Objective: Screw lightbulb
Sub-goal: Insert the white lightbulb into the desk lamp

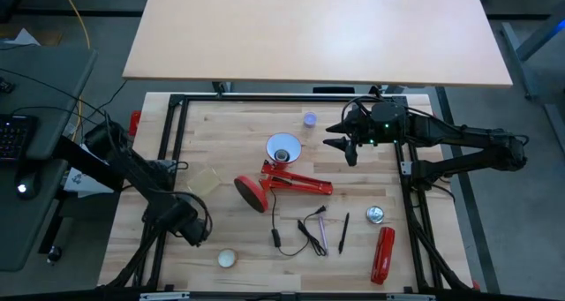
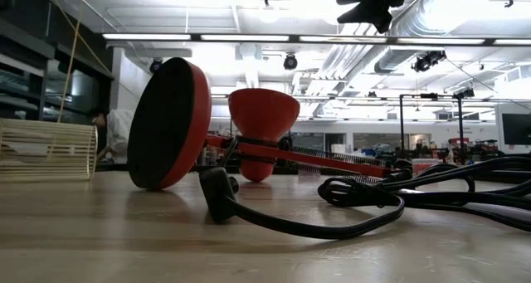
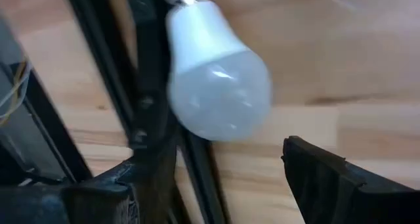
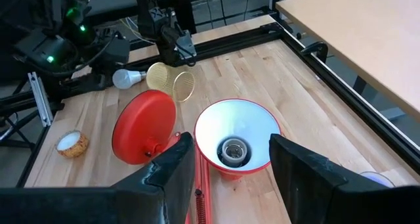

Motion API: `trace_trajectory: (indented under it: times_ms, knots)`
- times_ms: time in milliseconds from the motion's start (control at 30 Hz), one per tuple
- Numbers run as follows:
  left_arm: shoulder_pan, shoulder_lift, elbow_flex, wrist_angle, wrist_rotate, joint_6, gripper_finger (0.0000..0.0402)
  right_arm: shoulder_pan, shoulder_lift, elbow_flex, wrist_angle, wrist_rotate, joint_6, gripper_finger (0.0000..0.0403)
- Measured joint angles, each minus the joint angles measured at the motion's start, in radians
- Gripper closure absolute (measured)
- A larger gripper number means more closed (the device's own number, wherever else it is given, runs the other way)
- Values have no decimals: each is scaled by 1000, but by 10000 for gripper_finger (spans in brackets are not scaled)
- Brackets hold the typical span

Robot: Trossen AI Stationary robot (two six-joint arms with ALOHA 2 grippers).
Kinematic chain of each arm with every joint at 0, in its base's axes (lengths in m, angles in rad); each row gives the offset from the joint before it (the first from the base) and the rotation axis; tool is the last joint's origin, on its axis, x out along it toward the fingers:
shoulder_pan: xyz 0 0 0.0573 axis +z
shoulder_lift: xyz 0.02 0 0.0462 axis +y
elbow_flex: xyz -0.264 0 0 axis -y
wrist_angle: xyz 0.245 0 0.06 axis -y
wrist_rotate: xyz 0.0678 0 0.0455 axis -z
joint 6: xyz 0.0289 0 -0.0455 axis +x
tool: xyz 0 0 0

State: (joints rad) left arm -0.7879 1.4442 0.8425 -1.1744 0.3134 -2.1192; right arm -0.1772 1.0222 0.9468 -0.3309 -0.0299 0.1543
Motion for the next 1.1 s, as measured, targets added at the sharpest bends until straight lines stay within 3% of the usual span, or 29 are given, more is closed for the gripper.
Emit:
trace_trajectory:
  times_ms: [200,433,633,833,967,1033,1100]
  knots:
    - [0,-4,-17,-31,-41,-34,141,0,0,0,0,0,2,214]
    - [12,-3,-113,172,-29,-91,141,0,0,0,4,0,4,214]
    - [35,-3,-93,311,-86,-106,141,0,0,0,6,0,5,214]
    - [37,-3,37,200,-200,-105,141,0,0,0,27,1,2,214]
    - [31,-5,178,61,-349,-68,141,0,0,0,52,19,5,214]
    - [31,-6,227,88,-443,-30,141,-2,0,0,51,20,3,214]
    - [51,-2,241,167,-462,88,147,-9,0,0,52,19,4,214]
